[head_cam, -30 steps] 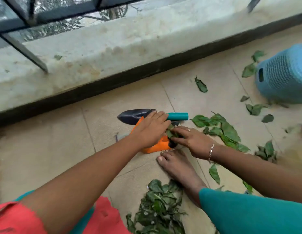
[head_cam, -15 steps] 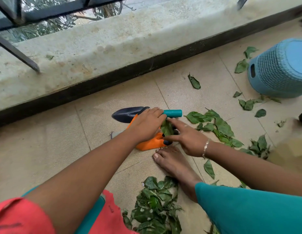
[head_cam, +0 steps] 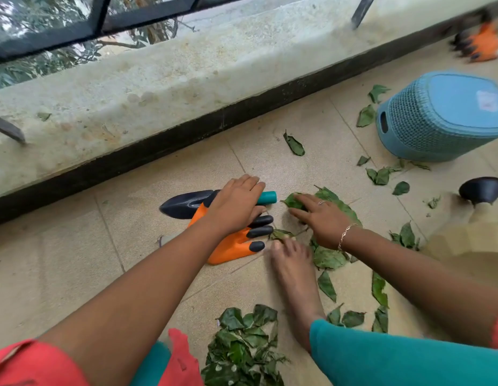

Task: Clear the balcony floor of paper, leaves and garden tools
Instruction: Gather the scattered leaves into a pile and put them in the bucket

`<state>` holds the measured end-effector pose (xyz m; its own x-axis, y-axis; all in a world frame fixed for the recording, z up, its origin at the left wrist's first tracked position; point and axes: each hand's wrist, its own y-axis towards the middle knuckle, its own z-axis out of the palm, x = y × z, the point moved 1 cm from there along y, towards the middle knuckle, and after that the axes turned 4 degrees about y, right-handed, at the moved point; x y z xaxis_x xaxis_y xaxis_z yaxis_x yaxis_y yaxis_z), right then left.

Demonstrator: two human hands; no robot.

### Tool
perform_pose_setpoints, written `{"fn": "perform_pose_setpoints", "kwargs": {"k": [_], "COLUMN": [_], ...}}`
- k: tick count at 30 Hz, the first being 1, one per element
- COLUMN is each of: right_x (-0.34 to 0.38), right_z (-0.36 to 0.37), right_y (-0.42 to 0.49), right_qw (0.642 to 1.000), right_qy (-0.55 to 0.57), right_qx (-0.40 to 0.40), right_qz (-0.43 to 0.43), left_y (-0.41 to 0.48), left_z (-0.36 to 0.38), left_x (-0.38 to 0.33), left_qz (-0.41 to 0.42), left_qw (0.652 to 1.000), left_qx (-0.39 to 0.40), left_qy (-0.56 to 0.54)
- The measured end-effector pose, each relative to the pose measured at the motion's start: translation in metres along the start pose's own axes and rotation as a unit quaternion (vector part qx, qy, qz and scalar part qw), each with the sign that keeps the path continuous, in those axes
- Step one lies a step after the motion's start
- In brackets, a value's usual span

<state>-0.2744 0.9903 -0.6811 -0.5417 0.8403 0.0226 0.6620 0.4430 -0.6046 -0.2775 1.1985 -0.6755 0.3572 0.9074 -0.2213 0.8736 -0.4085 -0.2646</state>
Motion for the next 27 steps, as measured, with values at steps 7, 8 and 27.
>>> {"fn": "perform_pose_setpoints", "kwargs": {"k": [7, 8, 27], "right_x": [-0.023, -0.029, -0.053], "right_z": [-0.041, -0.049, 0.0], "right_y": [0.025, 0.038, 0.032], "right_qw": [0.998, 0.998, 0.968], "right_qy": [0.013, 0.019, 0.207], "right_qx": [-0.051, -0.055, 0.11], "right_qz": [0.018, 0.016, 0.088], "left_y": [0.063, 0.075, 0.148], "left_z": [-0.009, -0.011, 0.005], "left_x": [0.009, 0.009, -0.03], "left_qz": [-0.077, -0.076, -0.146], "left_qw": [0.995, 0.995, 0.955], "left_qx": [0.033, 0.037, 0.249], "left_qy": [-0.047, -0.047, 0.074]}}
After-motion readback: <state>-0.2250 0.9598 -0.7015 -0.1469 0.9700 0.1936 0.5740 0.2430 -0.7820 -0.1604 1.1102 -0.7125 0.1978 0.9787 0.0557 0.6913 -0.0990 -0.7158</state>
